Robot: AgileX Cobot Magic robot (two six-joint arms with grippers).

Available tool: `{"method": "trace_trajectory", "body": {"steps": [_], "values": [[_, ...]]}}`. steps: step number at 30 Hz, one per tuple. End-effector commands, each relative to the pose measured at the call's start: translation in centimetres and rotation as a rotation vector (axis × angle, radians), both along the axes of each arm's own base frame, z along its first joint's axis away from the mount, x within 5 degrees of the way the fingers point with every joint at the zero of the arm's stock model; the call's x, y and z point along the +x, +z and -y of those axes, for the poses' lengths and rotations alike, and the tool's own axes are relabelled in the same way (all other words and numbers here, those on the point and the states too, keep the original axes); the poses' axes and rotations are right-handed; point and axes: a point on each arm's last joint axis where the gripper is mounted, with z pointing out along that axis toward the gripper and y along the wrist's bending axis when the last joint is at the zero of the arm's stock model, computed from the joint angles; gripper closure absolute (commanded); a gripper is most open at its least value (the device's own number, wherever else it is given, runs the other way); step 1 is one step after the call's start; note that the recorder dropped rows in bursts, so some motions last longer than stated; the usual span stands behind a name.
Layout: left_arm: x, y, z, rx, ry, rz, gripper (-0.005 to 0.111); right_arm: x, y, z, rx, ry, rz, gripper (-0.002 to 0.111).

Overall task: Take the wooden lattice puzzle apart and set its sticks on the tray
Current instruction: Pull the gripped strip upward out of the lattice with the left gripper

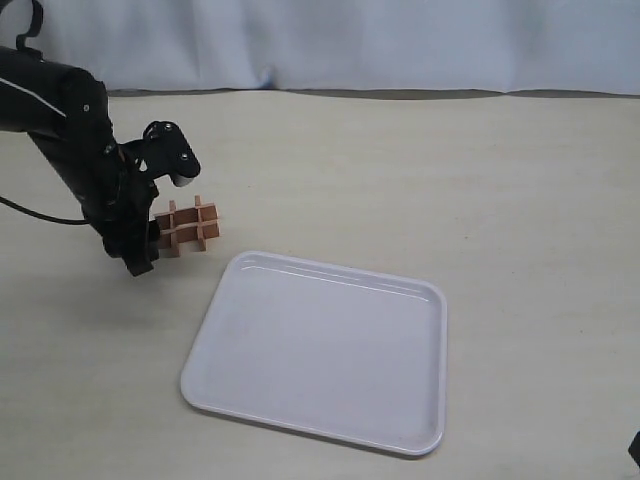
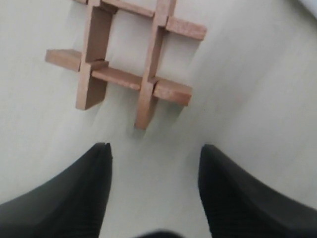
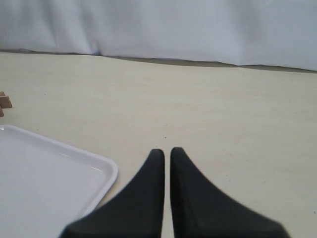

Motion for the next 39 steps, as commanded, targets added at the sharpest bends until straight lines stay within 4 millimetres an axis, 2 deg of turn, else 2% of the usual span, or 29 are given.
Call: {"method": "trace_trajectory", "body": {"steps": [1, 5, 10, 16, 22, 24, 30, 39], "values": [[0.5, 0.2, 0.2, -0.009, -0.071, 0.048, 0.056, 0.0, 0.0, 0.0, 0.006, 0.003, 0.005, 0.104], [0.9, 0.2, 0.4, -0.025, -0.066, 0.086, 0.056, 0.0, 0.0, 0.0, 0.006, 0.003, 0.005, 0.104], [0.9, -1.5, 0.4, -0.014, -0.066, 0.046, 0.056, 0.0, 0.0, 0.0, 0.006, 0.003, 0.005, 0.104], [1.3, -2.4, 0.5, -0.020, -0.066, 0.069, 0.056, 0.0, 0.0, 0.0, 0.006, 0.003, 0.005, 0.104], [1.3, -2.4, 0.5, -0.018, -0.066, 0.063, 0.098, 0.0, 0.0, 0.0, 0.006, 0.003, 0.005, 0.104], [1.0, -2.5, 0.5, -0.021, -0.056, 0.037, 0.106, 0.0, 0.0, 0.0, 0.006, 0.003, 0.005, 0.104], [0.8, -2.5, 0.6, -0.034, -0.034, -0.002, 0.107, 0.0, 0.0, 0.0, 0.006, 0.003, 0.005, 0.104], [0.9, 0.0, 0.9, -0.072, -0.008, -0.001, 0.107, 0.0, 0.0, 0.0, 0.006, 0.003, 0.005, 0.104]]}}
